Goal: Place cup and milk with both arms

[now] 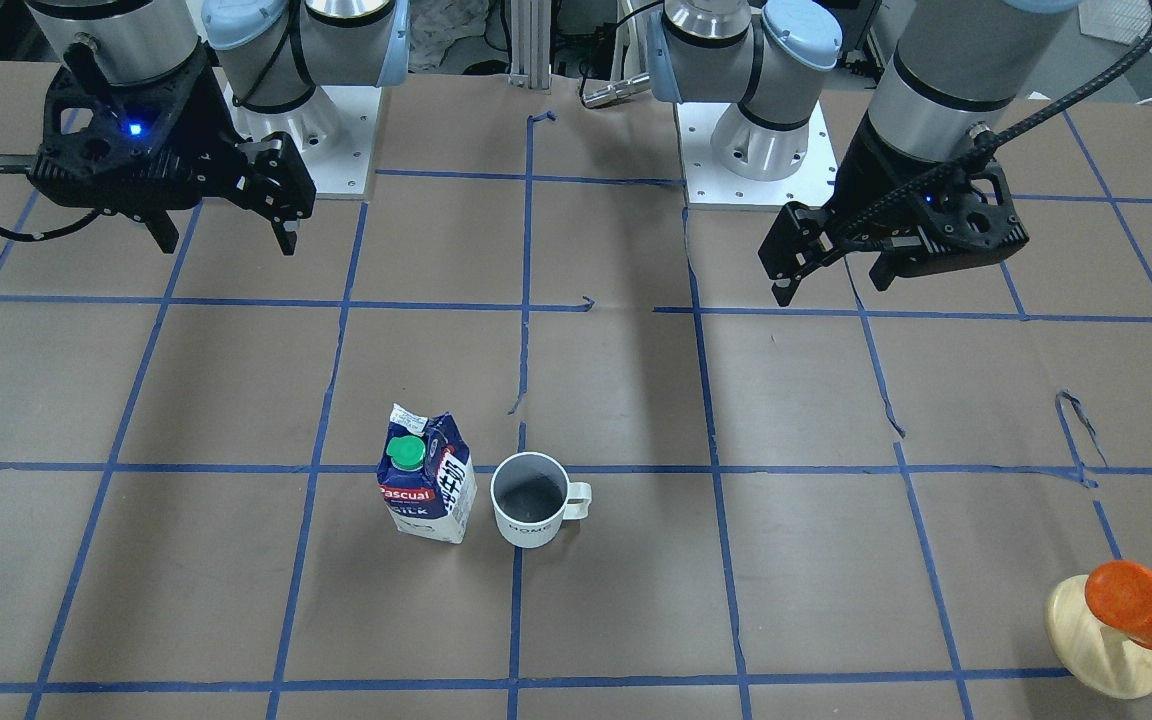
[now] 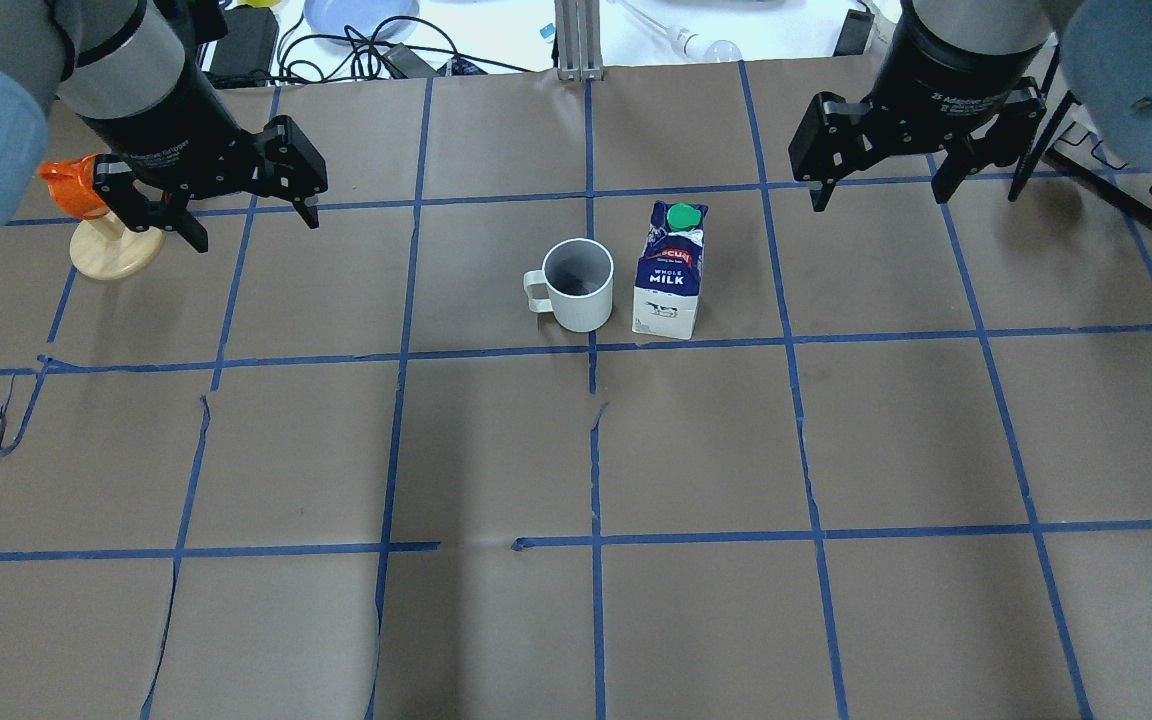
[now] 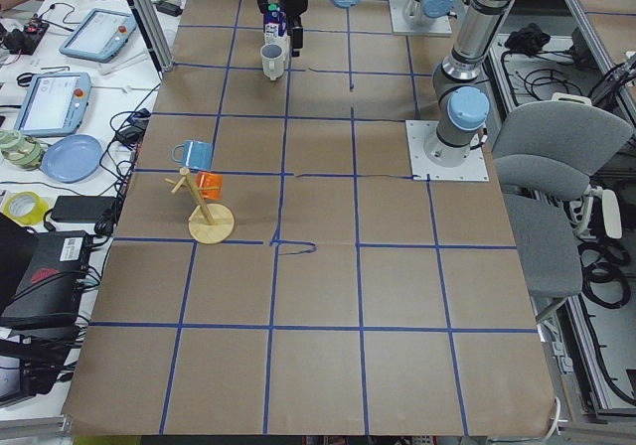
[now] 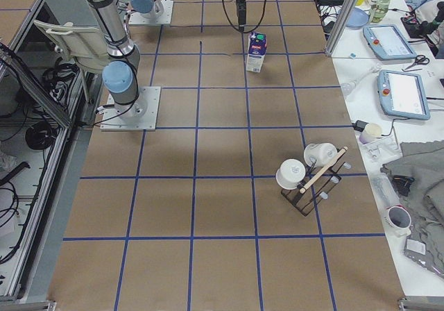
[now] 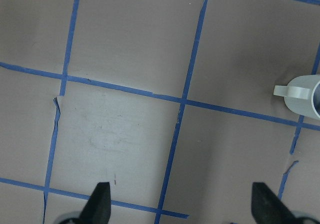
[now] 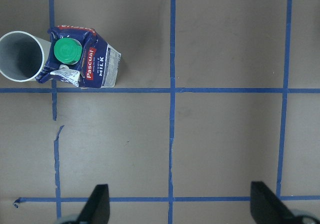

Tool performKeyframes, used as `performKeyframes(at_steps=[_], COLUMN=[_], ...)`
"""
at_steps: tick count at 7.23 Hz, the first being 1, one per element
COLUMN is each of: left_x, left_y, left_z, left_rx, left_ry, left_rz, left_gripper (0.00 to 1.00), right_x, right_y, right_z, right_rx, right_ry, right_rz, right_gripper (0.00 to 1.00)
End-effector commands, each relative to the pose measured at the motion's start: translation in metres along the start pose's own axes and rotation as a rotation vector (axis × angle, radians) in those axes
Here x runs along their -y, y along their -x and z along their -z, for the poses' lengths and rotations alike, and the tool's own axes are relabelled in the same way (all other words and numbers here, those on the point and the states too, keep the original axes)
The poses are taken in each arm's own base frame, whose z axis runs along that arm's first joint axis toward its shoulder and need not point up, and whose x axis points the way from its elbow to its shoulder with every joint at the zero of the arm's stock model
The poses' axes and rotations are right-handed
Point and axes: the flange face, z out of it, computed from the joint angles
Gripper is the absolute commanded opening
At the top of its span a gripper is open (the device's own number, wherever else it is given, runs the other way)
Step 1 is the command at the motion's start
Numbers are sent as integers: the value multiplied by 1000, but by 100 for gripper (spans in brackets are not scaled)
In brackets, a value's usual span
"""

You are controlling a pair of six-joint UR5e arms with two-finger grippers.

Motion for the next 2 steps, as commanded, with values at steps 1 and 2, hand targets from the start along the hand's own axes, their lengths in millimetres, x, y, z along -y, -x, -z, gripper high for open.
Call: performKeyframes(at_steps=[1,2], left_x=[1,0], left_y=[2,3], left_z=[0,0], left_rx=[0,0], left_ry=[1,1], left_rz=[4,5], left_gripper=[100,100], right_x=[-2,-1], right_y=[3,4], right_z=[1,2], right_rx=[4,7], right_ry=[1,-5], right_rz=[6,6], right_gripper=[100,100])
